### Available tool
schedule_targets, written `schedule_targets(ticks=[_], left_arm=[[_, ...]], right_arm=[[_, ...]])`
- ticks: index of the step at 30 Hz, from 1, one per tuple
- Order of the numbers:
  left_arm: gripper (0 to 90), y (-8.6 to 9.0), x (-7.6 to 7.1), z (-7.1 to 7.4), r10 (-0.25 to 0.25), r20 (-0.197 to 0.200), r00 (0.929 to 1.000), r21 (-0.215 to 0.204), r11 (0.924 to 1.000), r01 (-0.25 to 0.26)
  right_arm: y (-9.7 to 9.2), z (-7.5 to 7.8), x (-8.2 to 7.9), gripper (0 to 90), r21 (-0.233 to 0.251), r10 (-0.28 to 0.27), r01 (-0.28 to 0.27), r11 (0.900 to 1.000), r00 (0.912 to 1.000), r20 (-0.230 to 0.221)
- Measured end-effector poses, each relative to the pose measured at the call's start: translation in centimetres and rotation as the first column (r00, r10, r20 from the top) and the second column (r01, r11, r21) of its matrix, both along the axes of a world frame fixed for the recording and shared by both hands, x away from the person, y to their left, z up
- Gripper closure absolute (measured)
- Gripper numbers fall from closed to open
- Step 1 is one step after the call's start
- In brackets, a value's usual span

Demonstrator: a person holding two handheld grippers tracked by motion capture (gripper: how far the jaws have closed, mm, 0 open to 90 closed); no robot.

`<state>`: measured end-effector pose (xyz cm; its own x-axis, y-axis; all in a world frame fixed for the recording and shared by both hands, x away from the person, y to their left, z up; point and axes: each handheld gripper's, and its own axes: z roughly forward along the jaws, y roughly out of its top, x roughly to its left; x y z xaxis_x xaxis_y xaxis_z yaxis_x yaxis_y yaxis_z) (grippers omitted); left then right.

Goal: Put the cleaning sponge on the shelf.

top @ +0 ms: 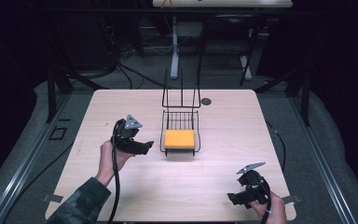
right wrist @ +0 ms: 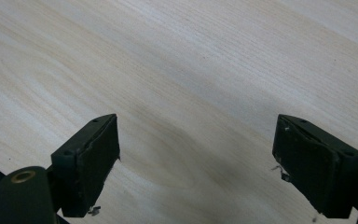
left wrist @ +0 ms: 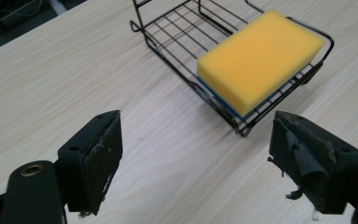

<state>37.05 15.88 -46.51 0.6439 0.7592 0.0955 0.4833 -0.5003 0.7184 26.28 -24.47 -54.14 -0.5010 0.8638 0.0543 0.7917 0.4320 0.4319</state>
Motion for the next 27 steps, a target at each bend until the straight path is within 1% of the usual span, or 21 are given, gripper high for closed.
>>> schedule_targets(ticks=[1,2,4,8,13,14,16,17,18,21,23,27], left_arm=[[16.6,0.3,-0.2,-0.1,0.009,0.005,0.9999,0.005,0.9999,-0.009],[16.1,0.6,-0.4,0.0,0.009,0.001,1.0,0.008,0.9999,-0.009],[15.7,1.3,-0.8,0.0,0.023,0.012,0.9997,0.014,0.9996,-0.023],[14.5,2.9,-1.7,0.0,0.042,0.016,0.999,0.02,0.9989,-0.043],[12.6,4.8,-2.8,-0.6,0.072,-0.002,0.9974,0.036,0.9967,-0.072],[12.2,5.2,-3.0,-0.8,0.08,-0.014,0.9967,0.039,0.996,-0.08],[9.2,5.9,-3.4,-1.4,0.092,-0.033,0.9952,0.045,0.9949,-0.09],[8.0,6.4,-3.7,-2.1,0.104,-0.048,0.9934,0.055,0.9934,-0.101],[7.6,6.4,-3.7,-2.1,0.104,-0.048,0.9934,0.055,0.9934,-0.101],[7.1,7.2,-4.4,-2.9,0.116,-0.075,0.9904,0.048,0.9925,-0.113],[5.8,7.6,-4.9,-3.6,0.128,-0.097,0.987,0.042,0.9913,-0.124],[3.9,8.1,-5.4,-4.8,0.14,-0.145,0.9794,0.073,0.9887,-0.131]], right_arm=[[0.0,0.0,0.0,14.2,0.0,0.0,0.0,1.0,1.0,0.0],[0.0,0.0,0.0,14.2,0.003,-0.002,0.002,1.0,1.0,0.004],[0.0,0.0,0.0,14.2,0.002,-0.002,0.002,1.0,1.0,0.004],[0.0,0.1,0.0,14.2,-0.003,-0.004,0.004,1.0,1.0,0.002],[0.0,0.1,0.0,14.2,-0.006,-0.001,0.002,1.0,1.0,0.004],[0.0,0.1,0.0,14.2,0.0,-0.003,0.003,1.0,1.0,0.004],[0.0,0.0,0.0,14.2,-0.006,-0.004,0.004,1.0,1.0,0.003],[0.0,0.0,0.0,14.2,-0.003,-0.008,0.008,1.0,1.0,0.0],[0.0,0.0,0.0,14.2,-0.003,-0.008,0.008,1.0,1.0,0.0],[0.0,0.0,0.0,14.2,-0.004,-0.006,0.006,1.0,1.0,0.006],[0.0,0.0,0.0,14.2,-0.004,-0.004,0.004,1.0,1.0,0.007],[0.0,0.0,0.0,14.2,-0.004,-0.003,0.003,1.0,1.0,-0.001]])
